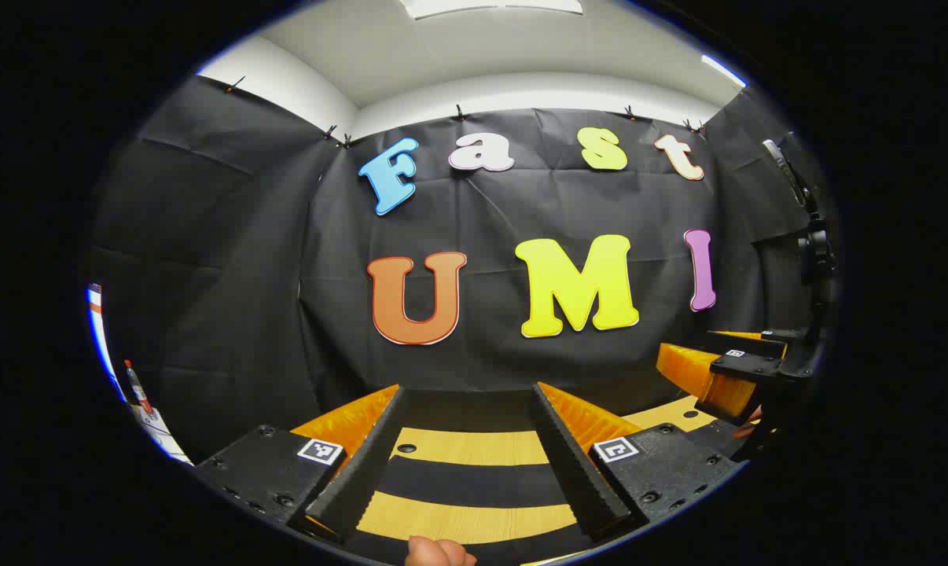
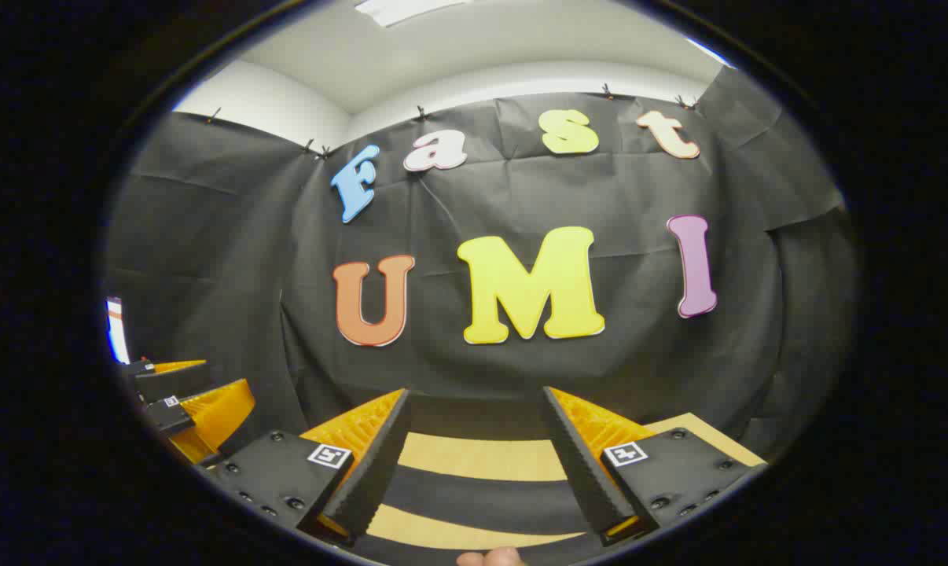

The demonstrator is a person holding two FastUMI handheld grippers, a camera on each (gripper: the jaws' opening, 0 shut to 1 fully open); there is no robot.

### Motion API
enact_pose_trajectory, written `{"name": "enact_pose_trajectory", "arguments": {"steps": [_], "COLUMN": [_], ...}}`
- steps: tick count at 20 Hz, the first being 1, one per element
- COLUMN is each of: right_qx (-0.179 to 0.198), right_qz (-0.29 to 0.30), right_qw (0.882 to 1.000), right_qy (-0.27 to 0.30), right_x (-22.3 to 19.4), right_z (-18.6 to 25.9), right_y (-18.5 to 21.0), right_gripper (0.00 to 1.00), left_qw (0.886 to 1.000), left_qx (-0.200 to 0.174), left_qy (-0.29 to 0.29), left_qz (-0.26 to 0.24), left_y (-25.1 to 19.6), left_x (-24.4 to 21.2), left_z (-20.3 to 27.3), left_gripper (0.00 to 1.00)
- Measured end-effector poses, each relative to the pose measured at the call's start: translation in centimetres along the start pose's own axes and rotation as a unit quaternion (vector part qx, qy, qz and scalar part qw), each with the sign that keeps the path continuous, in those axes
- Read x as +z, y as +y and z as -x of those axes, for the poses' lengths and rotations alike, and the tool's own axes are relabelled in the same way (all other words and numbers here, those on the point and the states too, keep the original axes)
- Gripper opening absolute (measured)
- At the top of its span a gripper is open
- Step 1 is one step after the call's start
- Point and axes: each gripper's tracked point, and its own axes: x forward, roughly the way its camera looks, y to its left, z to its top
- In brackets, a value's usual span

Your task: Grasp the waist and the cuffs of the jeans and fold them to make the two legs overlap; first hold the waist and fold one-third of the jeans toward the cuffs, then hold the cuffs and fold the remaining one-third in the same direction to finish folding.

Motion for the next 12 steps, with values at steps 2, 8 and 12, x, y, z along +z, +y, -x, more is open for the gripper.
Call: {"name": "enact_pose_trajectory", "arguments": {"steps": [2, 8, 12], "right_qx": [0.001, 0.002, -0.007], "right_qz": [0.0, 0.003, 0.005], "right_qw": [1.0, 1.0, 1.0], "right_qy": [-0.005, -0.009, -0.011], "right_x": [0.4, 0.7, 0.6], "right_z": [-0.2, 0.3, 0.5], "right_y": [-0.5, -1.2, -1.8], "right_gripper": [0.97, 0.97, 0.97], "left_qw": [1.0, 1.0, 1.0], "left_qx": [-0.001, -0.001, -0.002], "left_qy": [0.0, -0.004, -0.011], "left_qz": [-0.003, -0.006, -0.006], "left_y": [-0.4, -1.2, -1.3], "left_x": [0.0, 0.4, 1.0], "left_z": [0.1, 0.1, 0.1], "left_gripper": [1.0, 1.0, 1.0]}}
